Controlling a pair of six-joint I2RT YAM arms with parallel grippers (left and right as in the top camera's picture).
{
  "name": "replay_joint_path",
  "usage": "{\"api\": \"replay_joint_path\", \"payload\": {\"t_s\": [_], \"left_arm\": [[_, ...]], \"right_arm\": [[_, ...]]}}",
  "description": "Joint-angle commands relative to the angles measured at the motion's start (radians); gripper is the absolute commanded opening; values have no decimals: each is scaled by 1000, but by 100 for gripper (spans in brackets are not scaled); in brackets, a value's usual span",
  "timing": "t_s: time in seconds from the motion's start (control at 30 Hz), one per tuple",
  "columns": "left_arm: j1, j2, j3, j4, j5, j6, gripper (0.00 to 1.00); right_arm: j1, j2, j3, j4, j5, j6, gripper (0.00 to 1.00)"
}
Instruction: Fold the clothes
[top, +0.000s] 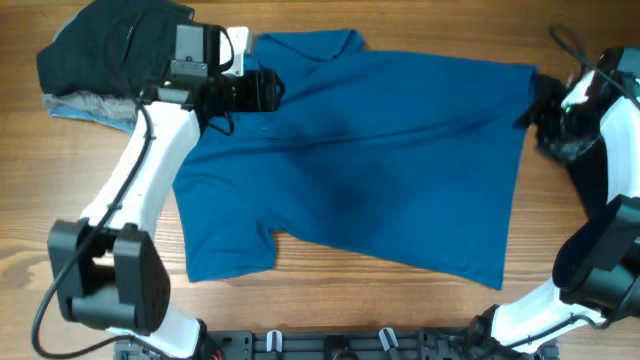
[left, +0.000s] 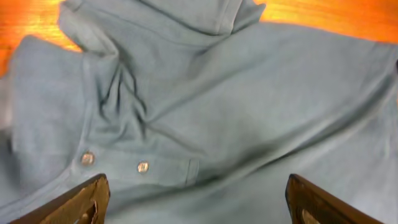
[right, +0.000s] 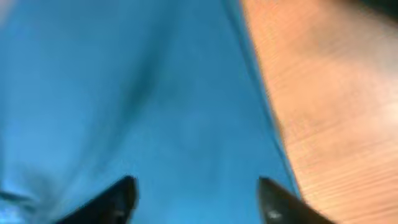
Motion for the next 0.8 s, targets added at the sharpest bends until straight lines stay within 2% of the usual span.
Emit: {"api": "replay_joint_path", "payload": {"t_s": [0.0, 0.07, 0.13, 0.2, 0.23, 0.27, 0.3, 0.33, 0.37, 0.4, 0.47, 0.63, 0.67, 0.7, 0.73, 0.77], "left_arm": [[-1, -13, 7, -150, -64, 44, 92], [-1, -13, 7, -208, -71, 77, 92], [-1, -13, 7, -241, -79, 115, 93], [-1, -13, 7, -254, -97, 117, 94], [-1, -13, 7, -253, -98, 117, 94], [-1, -13, 7, -252, -98, 117, 94], [-1, -13, 7, -252, -98, 117, 94], [-1, -13, 7, -253, -103, 116, 95], [-1, -13, 7, -255, -116, 116, 94], [-1, -13, 7, -261, -132, 116, 95], [-1, -13, 7, -270, -158, 117, 95], [-1, -13, 7, -272, -183, 166, 100], [-1, -13, 7, -279, -192, 166, 100], [-1, -13, 7, -289, -203, 166, 100], [-1, -13, 7, -309, -222, 166, 100], [-1, -13, 6, -330, -248, 166, 100]], "right_arm": [[1, 49, -126, -32, 202, 25, 80], [3, 49, -237, 19, 175, 6, 83], [3, 49, -341, 118, 59, -57, 84], [3, 49, -404, 175, 3, -57, 81], [3, 49, -442, 204, -10, -53, 77], [3, 49, -475, 221, -10, -53, 69], [3, 49, -500, 241, -2, -51, 54], [1, 49, -519, 252, 22, -41, 34], [-7, 49, -525, 249, 127, 12, 14], [-20, 47, -517, 234, 227, 54, 4], [-61, 44, -476, 188, 393, 116, 4], [-173, 44, -380, 200, 410, 140, 4], [-183, 44, -365, 193, 402, 128, 12], [-186, 44, -352, 184, 404, 113, 54], [-186, 44, -336, 172, 404, 83, 66], [-186, 44, -325, 163, 404, 79, 68]]}}
